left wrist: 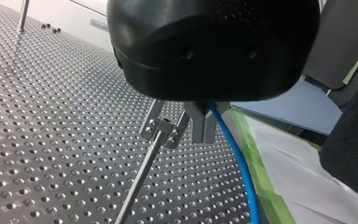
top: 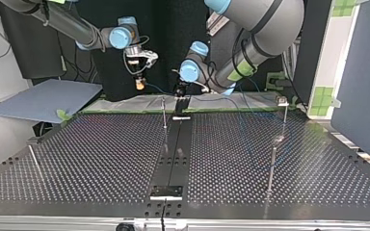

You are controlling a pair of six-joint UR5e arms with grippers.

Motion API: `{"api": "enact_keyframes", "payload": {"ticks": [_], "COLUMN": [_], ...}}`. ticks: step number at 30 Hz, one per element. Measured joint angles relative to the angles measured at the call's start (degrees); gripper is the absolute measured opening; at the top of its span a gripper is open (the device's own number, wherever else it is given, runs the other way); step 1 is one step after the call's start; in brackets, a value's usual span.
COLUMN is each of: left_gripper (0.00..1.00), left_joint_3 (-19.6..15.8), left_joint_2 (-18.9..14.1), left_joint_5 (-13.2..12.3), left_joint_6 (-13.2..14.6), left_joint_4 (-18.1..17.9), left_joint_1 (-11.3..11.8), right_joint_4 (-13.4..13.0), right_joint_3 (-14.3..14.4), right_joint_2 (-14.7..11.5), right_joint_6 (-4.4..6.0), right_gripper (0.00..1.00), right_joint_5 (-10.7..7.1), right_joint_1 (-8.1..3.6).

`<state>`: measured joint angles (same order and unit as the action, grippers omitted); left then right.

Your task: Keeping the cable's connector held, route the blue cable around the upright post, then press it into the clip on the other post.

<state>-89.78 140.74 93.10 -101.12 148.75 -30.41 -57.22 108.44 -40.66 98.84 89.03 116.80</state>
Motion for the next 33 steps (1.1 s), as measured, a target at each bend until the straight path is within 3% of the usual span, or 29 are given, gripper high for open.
{"api": "enact_keyframes", "payload": {"ticks": [6, 16, 33], "left_gripper": [0.0, 0.0, 0.0], "left_joint_3": [0.0, 0.0, 0.0], "left_joint_2": [0.0, 0.0, 0.1], "left_joint_5": [0.1, 2.9, 2.3], "left_joint_6": [0.0, 0.3, 0.0], "left_joint_4": [-0.5, -1.1, -3.1], "left_joint_1": [-0.1, -0.3, -0.9], "right_joint_4": [0.2, 0.1, -0.5], "right_joint_3": [-0.2, -0.2, -0.2], "right_joint_2": [0.0, 0.0, 0.1], "right_joint_6": [-0.13, -0.27, -0.09], "right_gripper": [0.0, 0.0, 0.0], "right_joint_5": [-0.96, -2.02, -3.56], "right_joint_1": [-1.15, -2.67, -4.74]}}
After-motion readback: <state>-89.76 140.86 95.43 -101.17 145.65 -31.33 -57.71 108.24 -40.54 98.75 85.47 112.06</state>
